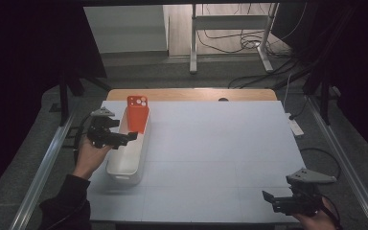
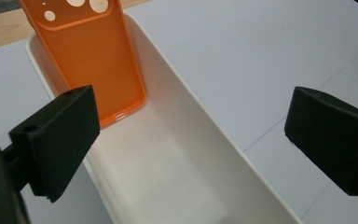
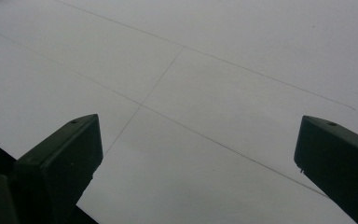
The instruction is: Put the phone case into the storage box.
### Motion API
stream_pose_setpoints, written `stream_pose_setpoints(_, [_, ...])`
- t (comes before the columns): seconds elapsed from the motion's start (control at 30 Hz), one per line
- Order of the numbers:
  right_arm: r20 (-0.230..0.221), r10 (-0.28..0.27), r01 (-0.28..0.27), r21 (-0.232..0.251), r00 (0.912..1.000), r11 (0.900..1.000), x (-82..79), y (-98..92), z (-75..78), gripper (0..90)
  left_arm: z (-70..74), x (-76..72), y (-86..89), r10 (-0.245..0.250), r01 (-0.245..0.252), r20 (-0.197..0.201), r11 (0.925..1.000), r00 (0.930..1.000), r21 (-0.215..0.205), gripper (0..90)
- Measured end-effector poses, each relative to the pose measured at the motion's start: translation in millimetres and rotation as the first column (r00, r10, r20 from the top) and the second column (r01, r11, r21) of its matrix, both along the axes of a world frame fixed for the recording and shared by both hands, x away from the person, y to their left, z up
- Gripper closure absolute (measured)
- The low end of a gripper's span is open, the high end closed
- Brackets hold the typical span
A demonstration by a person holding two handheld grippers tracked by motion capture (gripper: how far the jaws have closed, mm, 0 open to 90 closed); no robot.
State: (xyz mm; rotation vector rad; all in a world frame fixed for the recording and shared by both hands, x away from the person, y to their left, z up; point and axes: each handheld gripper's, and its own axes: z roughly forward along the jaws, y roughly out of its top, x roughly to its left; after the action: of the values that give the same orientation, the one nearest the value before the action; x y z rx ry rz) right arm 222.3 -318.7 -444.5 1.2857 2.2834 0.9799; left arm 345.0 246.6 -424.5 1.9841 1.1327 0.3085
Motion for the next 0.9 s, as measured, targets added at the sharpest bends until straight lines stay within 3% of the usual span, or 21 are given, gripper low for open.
stream_pose_setpoints(0.9, [0.002,0.009,-0.009,-0.003,1.0,1.0,-0.2,0.6,0.0,0.6,-4.8,-36.6,-0.5,-0.005,0.004,0.042,0.9998,0.9991,0.018,1.9])
